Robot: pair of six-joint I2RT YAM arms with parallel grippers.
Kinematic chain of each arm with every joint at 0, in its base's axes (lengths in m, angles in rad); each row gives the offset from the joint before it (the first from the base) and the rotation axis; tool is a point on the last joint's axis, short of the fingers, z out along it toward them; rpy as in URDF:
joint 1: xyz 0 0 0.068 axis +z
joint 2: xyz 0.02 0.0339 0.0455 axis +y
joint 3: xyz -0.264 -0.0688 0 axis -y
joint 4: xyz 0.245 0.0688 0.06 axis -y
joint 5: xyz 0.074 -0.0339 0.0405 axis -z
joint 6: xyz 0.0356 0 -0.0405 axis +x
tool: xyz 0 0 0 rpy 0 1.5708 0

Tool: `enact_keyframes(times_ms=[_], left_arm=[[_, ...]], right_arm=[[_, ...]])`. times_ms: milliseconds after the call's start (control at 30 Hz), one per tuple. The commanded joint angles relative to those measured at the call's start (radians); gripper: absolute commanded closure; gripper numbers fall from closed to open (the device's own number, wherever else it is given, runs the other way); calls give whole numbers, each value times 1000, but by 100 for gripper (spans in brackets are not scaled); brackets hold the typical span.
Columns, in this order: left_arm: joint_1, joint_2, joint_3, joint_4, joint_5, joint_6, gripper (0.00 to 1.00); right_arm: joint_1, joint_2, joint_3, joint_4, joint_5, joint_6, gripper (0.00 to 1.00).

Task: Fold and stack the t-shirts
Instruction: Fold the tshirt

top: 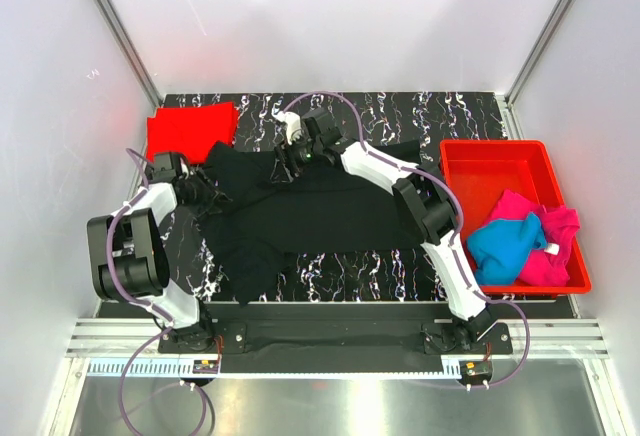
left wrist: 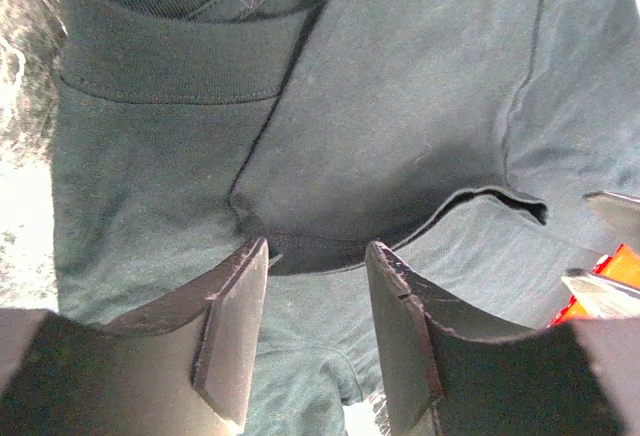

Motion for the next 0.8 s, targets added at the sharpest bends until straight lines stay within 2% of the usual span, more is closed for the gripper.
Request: enact_keyframes(times_ms=[0, 200, 233, 467, 767], left_arm=[[-13, 12, 10, 40, -26, -12, 52], [-19, 8, 6, 25, -58, -20, 53], [-22, 6, 9, 19, -69, -21, 53], [-48, -55, 24, -78, -213, 26, 44], [-62, -37, -10, -6, -177, -4, 47]], right_arm=[[1, -51, -9, 82, -15, -28, 37], [1, -24, -4, 110, -78, -28, 35], [2, -16, 1, 111, -78, -26, 31], [11, 30, 50, 108, -56, -84, 33], [51, 96, 121, 100, -61, -143, 38]])
